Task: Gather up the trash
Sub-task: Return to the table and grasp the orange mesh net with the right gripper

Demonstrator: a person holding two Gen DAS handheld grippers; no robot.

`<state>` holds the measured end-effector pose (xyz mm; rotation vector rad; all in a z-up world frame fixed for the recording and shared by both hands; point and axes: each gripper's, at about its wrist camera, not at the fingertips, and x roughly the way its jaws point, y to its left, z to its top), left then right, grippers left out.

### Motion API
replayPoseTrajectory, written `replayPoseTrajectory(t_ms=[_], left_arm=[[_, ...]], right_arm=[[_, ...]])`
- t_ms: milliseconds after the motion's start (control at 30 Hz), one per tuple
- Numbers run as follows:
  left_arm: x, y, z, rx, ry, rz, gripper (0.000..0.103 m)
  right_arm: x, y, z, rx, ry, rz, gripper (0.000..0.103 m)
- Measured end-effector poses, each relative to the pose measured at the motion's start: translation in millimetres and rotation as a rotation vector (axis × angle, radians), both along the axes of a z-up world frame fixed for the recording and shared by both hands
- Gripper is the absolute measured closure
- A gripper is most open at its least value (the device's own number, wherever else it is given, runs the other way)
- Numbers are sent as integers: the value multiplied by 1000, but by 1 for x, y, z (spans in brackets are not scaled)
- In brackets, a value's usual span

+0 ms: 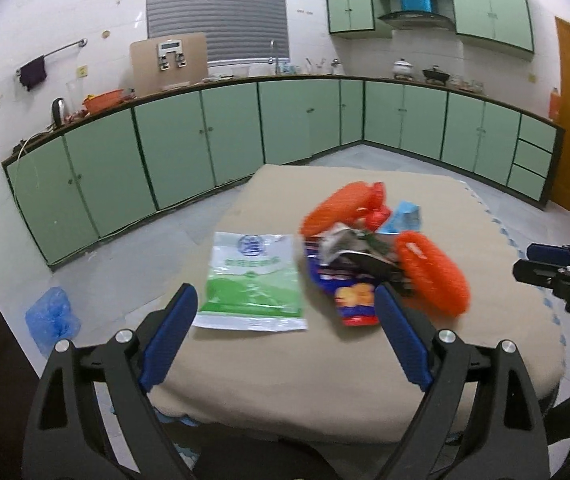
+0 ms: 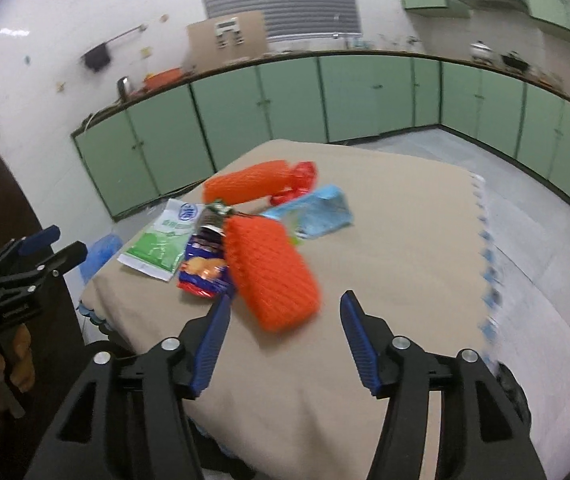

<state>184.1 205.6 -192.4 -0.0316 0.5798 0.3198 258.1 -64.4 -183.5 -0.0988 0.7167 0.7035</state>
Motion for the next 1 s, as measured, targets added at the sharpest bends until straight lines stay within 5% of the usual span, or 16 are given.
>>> replayPoseTrajectory(t_ms=[467,633,1000], left_arm=[[25,59,-46,-39,37,35,16],[35,56,-55,-46,56,4,28],[32,77,-75,-77,93,45,30]], right_arm=[[45,59,-50,-91,35,16,41],[48,62,-51,-83,47,46,88],[33,53,-7,16,-25,48,91]])
